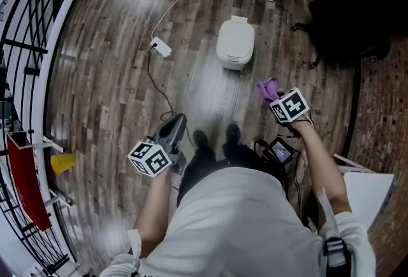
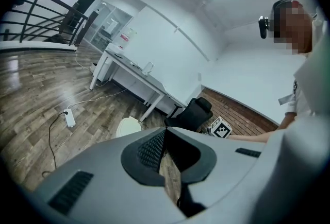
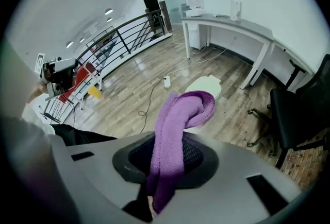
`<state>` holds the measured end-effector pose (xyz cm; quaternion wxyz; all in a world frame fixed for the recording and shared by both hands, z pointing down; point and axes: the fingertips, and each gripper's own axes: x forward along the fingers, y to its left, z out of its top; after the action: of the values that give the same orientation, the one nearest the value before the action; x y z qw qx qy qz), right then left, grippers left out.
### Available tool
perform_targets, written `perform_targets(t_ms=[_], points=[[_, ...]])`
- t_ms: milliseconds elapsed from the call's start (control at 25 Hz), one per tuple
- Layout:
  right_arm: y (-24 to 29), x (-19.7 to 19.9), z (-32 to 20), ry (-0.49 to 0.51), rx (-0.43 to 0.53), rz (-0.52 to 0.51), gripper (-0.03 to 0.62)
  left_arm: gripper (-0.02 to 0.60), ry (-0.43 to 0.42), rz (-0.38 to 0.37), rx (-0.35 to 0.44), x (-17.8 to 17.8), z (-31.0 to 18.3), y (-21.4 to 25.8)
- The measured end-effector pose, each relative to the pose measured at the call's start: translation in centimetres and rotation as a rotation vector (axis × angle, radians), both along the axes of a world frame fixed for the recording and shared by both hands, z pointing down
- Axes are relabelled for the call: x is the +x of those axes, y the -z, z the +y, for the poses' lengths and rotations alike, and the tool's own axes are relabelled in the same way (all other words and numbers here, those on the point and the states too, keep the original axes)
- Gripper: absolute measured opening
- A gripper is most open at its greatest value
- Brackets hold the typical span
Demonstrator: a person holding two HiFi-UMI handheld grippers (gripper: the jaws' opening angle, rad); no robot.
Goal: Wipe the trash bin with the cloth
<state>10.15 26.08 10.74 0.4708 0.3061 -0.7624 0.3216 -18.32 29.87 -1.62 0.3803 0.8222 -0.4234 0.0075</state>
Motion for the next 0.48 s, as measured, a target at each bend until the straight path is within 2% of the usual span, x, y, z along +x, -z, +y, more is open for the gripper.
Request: perform_targets(t_ms=[240,480], points=[[3.7,0.6,-1.9,-0.085,0.216,0.023,0.075,0.003,-0.092,0.014,0.030,-0.4,0.1,1.6],[6.8,4.8,-3.3,-0.200,0.388,0.140,0.076,0.003,-0.221,0.012,0.040,-0.6,0.2,2.7]])
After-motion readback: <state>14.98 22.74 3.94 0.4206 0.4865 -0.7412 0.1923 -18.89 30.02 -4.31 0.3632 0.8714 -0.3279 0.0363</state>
